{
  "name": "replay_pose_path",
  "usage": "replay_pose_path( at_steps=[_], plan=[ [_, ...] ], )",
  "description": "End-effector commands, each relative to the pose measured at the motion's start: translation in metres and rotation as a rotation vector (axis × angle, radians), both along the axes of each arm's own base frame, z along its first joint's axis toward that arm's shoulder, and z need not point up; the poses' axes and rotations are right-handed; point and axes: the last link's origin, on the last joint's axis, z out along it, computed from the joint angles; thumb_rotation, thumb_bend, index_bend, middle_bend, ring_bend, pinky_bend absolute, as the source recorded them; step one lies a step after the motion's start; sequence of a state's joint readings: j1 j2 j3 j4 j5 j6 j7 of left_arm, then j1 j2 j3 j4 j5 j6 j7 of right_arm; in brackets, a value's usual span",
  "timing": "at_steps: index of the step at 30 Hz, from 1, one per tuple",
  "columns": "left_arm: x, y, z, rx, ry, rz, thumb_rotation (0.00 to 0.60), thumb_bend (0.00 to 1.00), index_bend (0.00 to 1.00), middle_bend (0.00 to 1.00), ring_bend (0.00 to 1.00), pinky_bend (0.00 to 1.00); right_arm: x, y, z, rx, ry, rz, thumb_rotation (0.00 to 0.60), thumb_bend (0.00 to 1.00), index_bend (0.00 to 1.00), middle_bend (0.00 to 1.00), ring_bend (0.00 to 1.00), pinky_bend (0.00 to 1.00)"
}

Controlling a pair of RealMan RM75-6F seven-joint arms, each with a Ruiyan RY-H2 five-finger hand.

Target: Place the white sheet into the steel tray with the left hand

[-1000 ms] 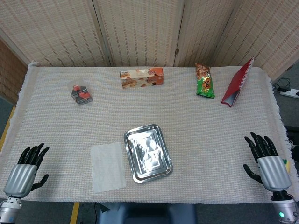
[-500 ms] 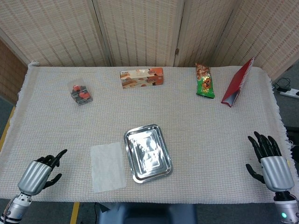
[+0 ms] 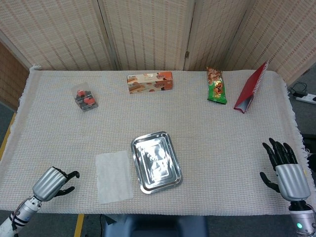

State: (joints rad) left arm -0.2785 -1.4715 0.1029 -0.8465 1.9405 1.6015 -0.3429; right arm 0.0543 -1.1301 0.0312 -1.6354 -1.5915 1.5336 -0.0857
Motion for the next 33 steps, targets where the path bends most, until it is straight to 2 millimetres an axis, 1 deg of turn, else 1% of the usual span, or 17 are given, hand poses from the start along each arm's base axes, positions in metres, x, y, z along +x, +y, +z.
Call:
replay_pose_path(
  at_steps=[1, 6, 11, 14, 18, 25, 33],
  plan=[
    [0.001, 0.002, -0.011, -0.060, -0.054, -0.036, 0.600, 0.19, 0.52, 1.00, 1.00, 1.00, -0.001, -0.001, 0.000, 0.002, 0.003, -0.004, 0.600, 0.36, 0.00, 0.00, 0.00, 0.00],
    [0.003, 0.008, -0.019, -0.072, -0.097, -0.080, 0.600, 0.20, 0.54, 1.00, 1.00, 1.00, -0.001, -0.003, 0.000, -0.002, 0.001, -0.007, 0.600, 0.36, 0.00, 0.00, 0.00, 0.00],
    [0.003, 0.015, -0.034, -0.103, -0.033, -0.144, 0.600, 0.21, 0.53, 1.00, 1.00, 1.00, 0.001, -0.004, 0.003, -0.030, -0.011, 0.011, 0.600, 0.36, 0.00, 0.00, 0.00, 0.00],
    [0.003, 0.022, -0.045, -0.124, 0.004, -0.154, 0.600, 0.21, 0.52, 1.00, 1.00, 1.00, 0.000, -0.003, 0.007, -0.042, -0.022, 0.018, 0.600, 0.36, 0.00, 0.00, 0.00, 0.00],
    [0.004, 0.029, -0.054, -0.135, 0.012, -0.145, 0.600, 0.21, 0.51, 1.00, 1.00, 1.00, -0.002, -0.003, 0.008, -0.039, -0.028, 0.009, 0.600, 0.36, 0.00, 0.00, 0.00, 0.00],
    [0.003, 0.041, -0.057, -0.130, 0.045, -0.135, 0.600, 0.21, 0.50, 1.00, 1.00, 1.00, -0.005, -0.005, 0.009, -0.031, -0.033, -0.005, 0.600, 0.36, 0.00, 0.00, 0.00, 0.00],
    [0.003, 0.045, -0.063, -0.138, 0.051, -0.122, 0.600, 0.21, 0.50, 1.00, 1.00, 1.00, -0.005, -0.005, 0.009, -0.028, -0.034, -0.010, 0.600, 0.36, 0.00, 0.00, 0.00, 0.00]
  ],
)
